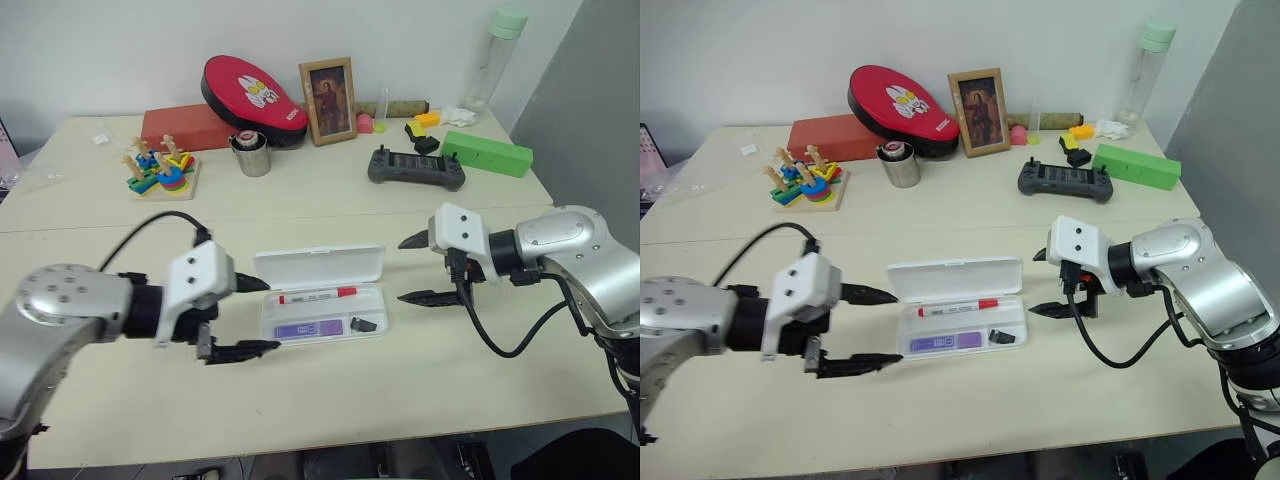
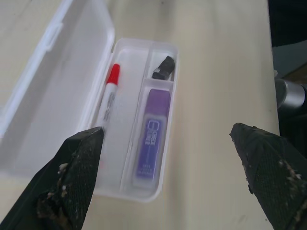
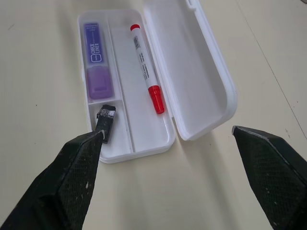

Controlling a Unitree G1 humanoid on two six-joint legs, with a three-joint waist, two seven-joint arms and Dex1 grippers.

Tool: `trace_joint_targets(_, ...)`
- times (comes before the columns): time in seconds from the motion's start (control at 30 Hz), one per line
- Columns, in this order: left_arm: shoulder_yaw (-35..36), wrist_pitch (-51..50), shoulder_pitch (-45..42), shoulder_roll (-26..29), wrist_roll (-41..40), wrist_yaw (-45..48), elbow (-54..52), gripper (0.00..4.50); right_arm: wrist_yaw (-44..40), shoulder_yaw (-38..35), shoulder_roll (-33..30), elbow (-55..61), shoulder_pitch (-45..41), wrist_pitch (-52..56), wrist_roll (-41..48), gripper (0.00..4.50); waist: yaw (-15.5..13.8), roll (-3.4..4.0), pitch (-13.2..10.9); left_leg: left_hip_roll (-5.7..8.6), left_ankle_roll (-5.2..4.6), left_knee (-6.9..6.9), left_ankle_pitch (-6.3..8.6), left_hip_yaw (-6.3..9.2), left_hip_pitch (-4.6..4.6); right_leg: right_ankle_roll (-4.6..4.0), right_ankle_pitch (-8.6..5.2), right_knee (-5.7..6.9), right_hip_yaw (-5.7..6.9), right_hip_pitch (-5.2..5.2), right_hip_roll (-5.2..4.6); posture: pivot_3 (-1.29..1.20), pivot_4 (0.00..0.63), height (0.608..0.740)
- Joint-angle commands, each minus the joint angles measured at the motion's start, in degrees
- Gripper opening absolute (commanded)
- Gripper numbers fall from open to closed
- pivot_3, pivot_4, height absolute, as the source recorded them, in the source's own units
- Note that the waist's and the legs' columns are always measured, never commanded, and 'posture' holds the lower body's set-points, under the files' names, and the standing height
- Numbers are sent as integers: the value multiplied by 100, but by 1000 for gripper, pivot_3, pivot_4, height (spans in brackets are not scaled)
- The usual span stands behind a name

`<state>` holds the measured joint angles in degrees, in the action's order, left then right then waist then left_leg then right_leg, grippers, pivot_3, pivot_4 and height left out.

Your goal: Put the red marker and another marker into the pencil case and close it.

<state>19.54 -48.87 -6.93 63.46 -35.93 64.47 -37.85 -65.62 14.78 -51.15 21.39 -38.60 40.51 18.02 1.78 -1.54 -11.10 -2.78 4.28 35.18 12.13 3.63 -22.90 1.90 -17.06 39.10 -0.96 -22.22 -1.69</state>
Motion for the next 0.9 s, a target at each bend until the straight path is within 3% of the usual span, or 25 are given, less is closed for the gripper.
trace_joint_targets(0.03,605,85,212,295,309,-107,281,4481,-79,-110,-27,-120,-182,-257,-89,4500,1,1,0,0,0,0,0,0,0,-1,0,0,0,-1,0,0,150,740)
trace_joint_targets(0.33,758,609,1106,211,1204,-533,946,4481,-264,56,171,-1091,-696,-948,-484,4500,23,7,-4,-3,0,-7,0,-13,4,-5,3,-1,-9,-8,1,0,150,740)
trace_joint_targets(0.63,563,658,941,-37,1173,-816,1105,4500,-241,295,456,-2133,-882,-1832,-1201,2975,-2,7,-4,-2,0,-6,0,-15,-3,-6,4,-3,-8,-8,-1,0,150,740)
trace_joint_targets(0.9,148,724,622,-274,1126,-974,1366,4500,-56,424,950,-3440,-1117,-2608,-1760,871,8,7,-4,-3,0,-5,0,-17,2,-7,5,1,-11,-6,0,0,150,740)
